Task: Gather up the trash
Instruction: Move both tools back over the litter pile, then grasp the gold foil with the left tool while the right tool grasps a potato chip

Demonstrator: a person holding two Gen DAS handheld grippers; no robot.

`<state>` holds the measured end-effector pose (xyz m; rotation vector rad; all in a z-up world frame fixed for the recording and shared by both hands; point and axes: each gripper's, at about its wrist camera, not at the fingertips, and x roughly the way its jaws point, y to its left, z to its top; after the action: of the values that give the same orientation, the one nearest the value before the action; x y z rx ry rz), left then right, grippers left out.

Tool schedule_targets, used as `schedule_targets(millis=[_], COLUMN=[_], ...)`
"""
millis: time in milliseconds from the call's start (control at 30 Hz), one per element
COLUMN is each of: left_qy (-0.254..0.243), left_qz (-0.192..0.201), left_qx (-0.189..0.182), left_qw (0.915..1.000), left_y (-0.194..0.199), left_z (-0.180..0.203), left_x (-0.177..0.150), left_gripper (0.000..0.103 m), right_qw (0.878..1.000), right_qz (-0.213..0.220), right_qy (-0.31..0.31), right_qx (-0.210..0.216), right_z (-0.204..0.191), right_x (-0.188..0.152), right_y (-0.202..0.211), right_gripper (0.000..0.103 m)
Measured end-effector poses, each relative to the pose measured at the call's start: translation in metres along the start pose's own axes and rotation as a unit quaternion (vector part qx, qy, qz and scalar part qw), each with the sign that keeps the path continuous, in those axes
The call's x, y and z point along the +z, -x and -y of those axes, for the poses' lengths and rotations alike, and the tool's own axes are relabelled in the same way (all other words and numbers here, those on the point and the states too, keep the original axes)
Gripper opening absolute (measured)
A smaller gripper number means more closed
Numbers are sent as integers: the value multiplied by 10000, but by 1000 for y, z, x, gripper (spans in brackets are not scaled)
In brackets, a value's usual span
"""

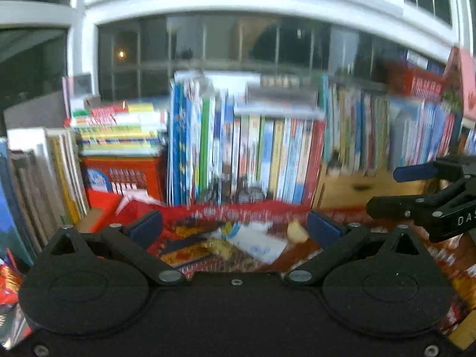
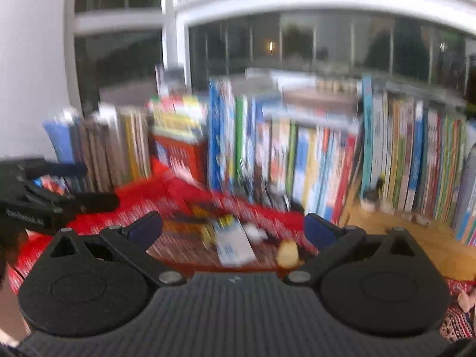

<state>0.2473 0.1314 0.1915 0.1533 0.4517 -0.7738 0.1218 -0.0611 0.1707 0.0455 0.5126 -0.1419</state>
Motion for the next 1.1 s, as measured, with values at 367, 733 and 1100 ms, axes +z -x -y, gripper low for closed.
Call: schedule_targets(millis=[367, 733, 1100], left_qy=[-791, -1035, -1723], left_qz=[-1135, -1755, -2110], left_qx=[214, 67, -330], left_qw=[9901, 9790, 9616], left_y=[-128, -222, -264], left_z=[-1, -32, -20], left_x=[-52, -66, -70], left_gripper=[102, 88, 94], right_qw=[9949, 9866, 9900], right_qz=[-881, -1239, -1228], right_qy=[-408, -714, -426], right_qx=[-274, -780, -548], right_z=[63, 105, 88], right_x=[-33, -67, -88], right_y=[-108, -189, -214], right_gripper=[103, 102, 96])
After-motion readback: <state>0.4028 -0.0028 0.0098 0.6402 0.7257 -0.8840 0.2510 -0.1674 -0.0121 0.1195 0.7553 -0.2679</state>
